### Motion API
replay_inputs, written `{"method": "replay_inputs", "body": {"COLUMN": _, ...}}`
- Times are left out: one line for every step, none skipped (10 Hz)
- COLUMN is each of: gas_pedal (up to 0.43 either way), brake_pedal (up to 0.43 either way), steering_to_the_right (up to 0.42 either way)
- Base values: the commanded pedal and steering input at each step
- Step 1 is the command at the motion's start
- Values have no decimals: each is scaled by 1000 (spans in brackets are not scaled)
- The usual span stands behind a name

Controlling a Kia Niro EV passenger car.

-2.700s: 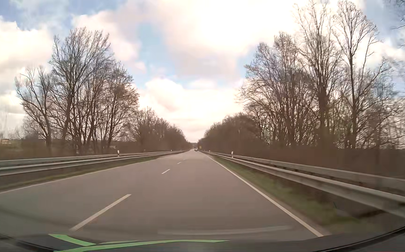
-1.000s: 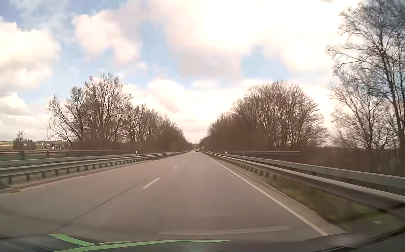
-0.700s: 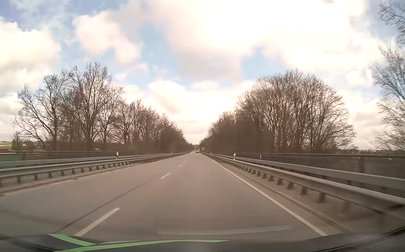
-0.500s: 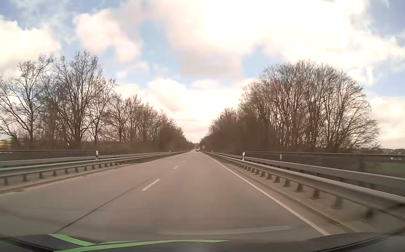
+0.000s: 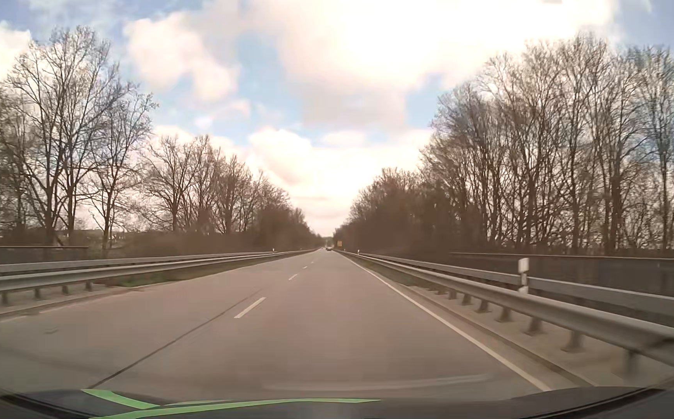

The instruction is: Follow the waypoints while adhering to traffic rules and regulations

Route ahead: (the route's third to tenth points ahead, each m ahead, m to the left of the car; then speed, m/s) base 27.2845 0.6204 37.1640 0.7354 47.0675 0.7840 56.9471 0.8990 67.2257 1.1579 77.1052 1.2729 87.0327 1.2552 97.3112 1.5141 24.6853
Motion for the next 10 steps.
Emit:
{"method": "replay_inputs", "body": {"gas_pedal": 209, "brake_pedal": 0, "steering_to_the_right": 1}}
{"method": "replay_inputs", "body": {"gas_pedal": 197, "brake_pedal": 0, "steering_to_the_right": 1}}
{"method": "replay_inputs", "body": {"gas_pedal": 197, "brake_pedal": 0, "steering_to_the_right": 1}}
{"method": "replay_inputs", "body": {"gas_pedal": 197, "brake_pedal": 0, "steering_to_the_right": 1}}
{"method": "replay_inputs", "body": {"gas_pedal": 197, "brake_pedal": 0, "steering_to_the_right": 1}}
{"method": "replay_inputs", "body": {"gas_pedal": 197, "brake_pedal": 0, "steering_to_the_right": 1}}
{"method": "replay_inputs", "body": {"gas_pedal": 197, "brake_pedal": 0, "steering_to_the_right": 1}}
{"method": "replay_inputs", "body": {"gas_pedal": 197, "brake_pedal": 0, "steering_to_the_right": 1}}
{"method": "replay_inputs", "body": {"gas_pedal": 197, "brake_pedal": 0, "steering_to_the_right": 1}}
{"method": "replay_inputs", "body": {"gas_pedal": 197, "brake_pedal": 0, "steering_to_the_right": 2}}
